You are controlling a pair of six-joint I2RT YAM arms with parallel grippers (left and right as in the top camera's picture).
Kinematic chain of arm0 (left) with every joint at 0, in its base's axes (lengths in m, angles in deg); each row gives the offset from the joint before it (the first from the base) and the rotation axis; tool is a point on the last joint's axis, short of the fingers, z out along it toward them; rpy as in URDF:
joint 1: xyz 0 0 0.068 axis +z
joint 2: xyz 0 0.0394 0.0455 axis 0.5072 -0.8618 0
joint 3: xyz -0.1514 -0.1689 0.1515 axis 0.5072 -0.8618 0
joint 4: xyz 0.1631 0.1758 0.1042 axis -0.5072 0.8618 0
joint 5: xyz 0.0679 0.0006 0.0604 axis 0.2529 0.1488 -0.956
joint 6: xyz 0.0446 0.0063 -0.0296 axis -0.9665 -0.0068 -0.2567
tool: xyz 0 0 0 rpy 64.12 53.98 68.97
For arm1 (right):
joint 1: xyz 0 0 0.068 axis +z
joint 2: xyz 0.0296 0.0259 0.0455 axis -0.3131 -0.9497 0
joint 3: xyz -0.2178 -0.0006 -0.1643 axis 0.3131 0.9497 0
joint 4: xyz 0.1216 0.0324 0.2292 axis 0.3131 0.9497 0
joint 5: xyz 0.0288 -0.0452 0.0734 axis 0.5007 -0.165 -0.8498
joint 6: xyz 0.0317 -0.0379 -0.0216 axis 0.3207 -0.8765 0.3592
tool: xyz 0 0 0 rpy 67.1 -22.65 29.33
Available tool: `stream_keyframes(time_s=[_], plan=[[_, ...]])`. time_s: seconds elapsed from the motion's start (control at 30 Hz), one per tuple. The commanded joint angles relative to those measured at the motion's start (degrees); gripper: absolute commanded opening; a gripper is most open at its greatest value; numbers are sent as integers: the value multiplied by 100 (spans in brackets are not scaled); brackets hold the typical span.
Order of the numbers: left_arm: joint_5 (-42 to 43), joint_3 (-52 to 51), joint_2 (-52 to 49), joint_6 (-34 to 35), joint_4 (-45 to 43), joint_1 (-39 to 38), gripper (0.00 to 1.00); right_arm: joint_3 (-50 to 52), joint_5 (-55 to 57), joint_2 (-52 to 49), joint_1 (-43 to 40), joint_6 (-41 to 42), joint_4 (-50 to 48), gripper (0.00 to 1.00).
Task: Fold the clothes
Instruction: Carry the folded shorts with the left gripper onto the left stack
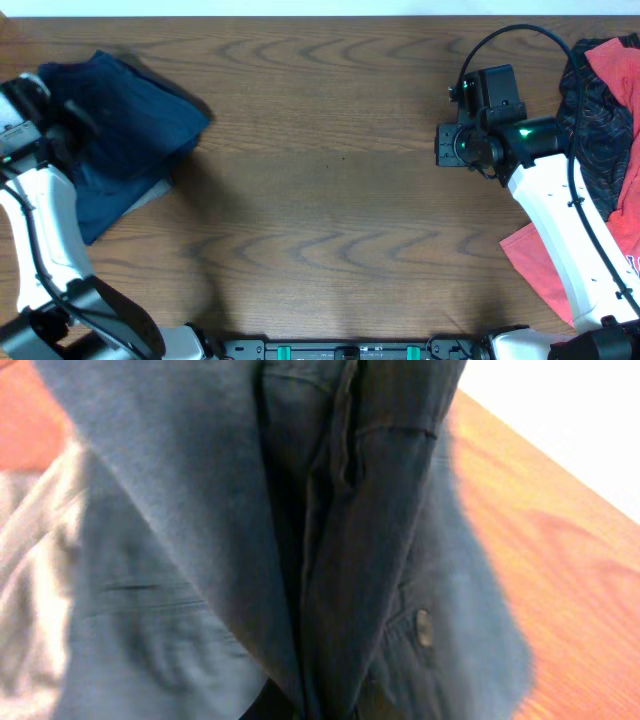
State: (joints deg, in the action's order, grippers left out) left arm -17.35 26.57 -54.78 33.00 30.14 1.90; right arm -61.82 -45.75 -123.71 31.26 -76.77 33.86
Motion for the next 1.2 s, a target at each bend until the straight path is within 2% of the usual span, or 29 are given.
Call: stream_keyframes(time_s=[0.0,0.13,0.17,0.2,0.27,0.3,0.33,0.4,0.47,0.6,0.67,0.8,0.93,1.03,1.07,1.17], plan=[[-118,46,-210,-48,-55,398,7,-22,15,-17,-63,2,81,44],[-118,44,-481,175,-44,713,8,-22,17,-17,-63,-17,109,45],[-120,35,-538,243,-39,763,14,-22,15,-17,-63,-15,107,45],[-120,35,-592,299,-20,817,28,-22,15,-17,-63,-15,107,45],[-118,35,-647,363,-2,885,64,-22,15,-17,-63,-15,116,45],[-118,35,-658,437,-7,911,77,-22,15,-17,-63,-15,127,47],[-114,35,-654,542,-33,933,84,-22,15,-17,-63,-17,136,48],[-59,37,-629,599,-74,933,91,-22,17,-17,-63,-17,136,52],[192,37,-584,599,-116,927,100,-22,17,-17,-63,-15,107,59],[1040,37,-450,595,-199,726,98,-22,13,-24,-70,-11,-15,71],[1134,37,-369,562,-197,457,98,-20,-35,-31,-74,7,-98,75],[1128,37,-286,122,-103,-459,98,-20,-299,-155,-92,2,-284,84],[973,37,-317,-85,254,-1582,98,-22,-750,-424,-267,-7,-426,86],[393,37,-321,-186,979,-2406,98,-22,-1217,-610,-511,-107,-437,94],[216,37,-321,-186,1287,-2634,98,-22,-1362,-658,-605,-107,-378,99],[72,37,-321,-186,2426,-3254,98,-22,-1639,-730,-911,-105,50,99]])
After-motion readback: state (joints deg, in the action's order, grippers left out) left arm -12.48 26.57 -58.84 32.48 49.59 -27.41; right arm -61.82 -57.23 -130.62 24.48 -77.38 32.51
